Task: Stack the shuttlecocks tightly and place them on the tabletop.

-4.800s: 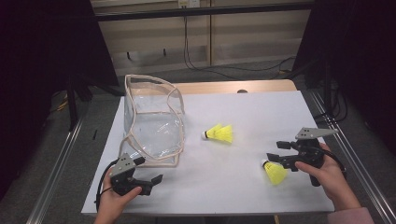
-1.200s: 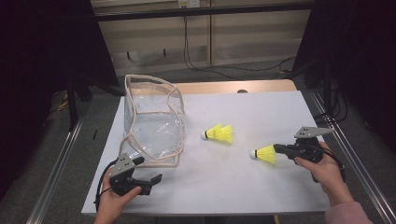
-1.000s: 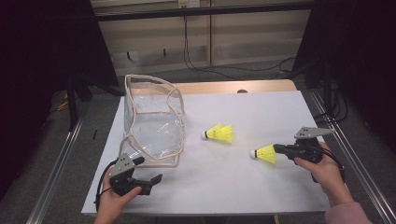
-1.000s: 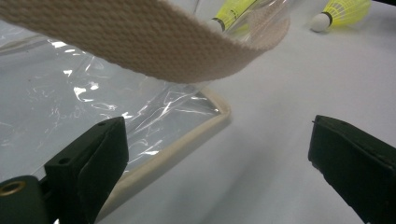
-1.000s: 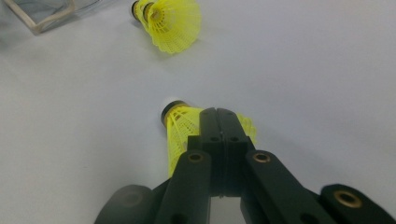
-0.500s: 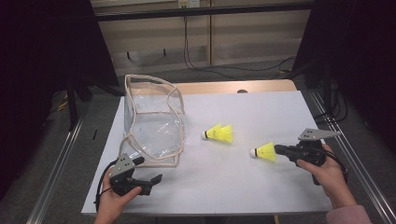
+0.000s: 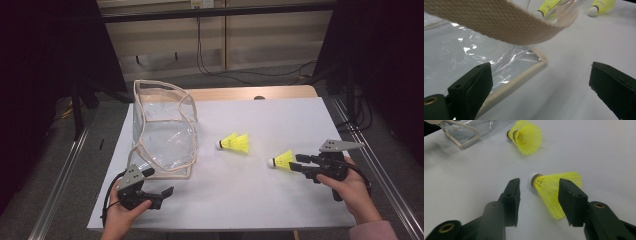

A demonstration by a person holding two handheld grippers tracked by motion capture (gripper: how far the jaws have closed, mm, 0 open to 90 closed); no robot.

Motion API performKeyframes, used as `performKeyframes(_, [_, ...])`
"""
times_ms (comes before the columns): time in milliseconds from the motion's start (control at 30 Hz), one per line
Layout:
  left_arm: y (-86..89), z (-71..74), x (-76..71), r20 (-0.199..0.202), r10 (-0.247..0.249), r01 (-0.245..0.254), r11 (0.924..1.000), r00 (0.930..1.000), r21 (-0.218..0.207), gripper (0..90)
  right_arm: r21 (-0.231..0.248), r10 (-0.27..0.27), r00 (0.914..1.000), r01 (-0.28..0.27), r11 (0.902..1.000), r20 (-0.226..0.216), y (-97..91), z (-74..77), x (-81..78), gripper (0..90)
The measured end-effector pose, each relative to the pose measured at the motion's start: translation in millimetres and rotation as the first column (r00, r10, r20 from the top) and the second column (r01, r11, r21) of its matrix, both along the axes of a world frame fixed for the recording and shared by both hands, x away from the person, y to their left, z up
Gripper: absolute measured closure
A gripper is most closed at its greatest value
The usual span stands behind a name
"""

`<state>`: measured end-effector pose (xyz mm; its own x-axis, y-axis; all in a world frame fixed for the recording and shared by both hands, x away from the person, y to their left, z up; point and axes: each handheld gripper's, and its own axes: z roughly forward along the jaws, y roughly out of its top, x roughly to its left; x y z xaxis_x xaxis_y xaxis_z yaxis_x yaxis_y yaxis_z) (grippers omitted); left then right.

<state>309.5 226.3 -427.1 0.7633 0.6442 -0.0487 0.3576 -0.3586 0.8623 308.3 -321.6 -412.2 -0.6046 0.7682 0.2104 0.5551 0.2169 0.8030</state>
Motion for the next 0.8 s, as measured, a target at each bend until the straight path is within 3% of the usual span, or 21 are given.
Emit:
performKeyframes(400, [0.0,0.1,0.0,0.0,0.0,0.0,1.0,1.0,-0.001,5.0,-0.009,0.005,1.0,-0.005,0.9999,0.003,3.6,-7.5,-1.1,27.1])
performKeyframes(667, [0.1,0.4,-0.4,0.001,0.001,-0.001,1.0,1.0,-0.001,5.0,-0.001,-0.01,0.9999,0.01,0.9999,-0.008,5.0,-12.3,-0.6,21.2])
performKeyframes(767, [-1.4,0.2,-1.3,-0.006,0.009,-0.009,0.9996,0.9999,-0.027,5.0,-0.007,-0.005,1.0,0.005,1.0,-0.005,5.3,-14.7,-0.5,19.9])
performKeyframes(800, [-0.5,0.5,-1.0,-0.006,0.003,-0.003,1.0,1.0,-0.008,5.0,-0.014,-0.006,1.0,0.006,0.9999,-0.007,5.5,-15.2,-0.7,19.8])
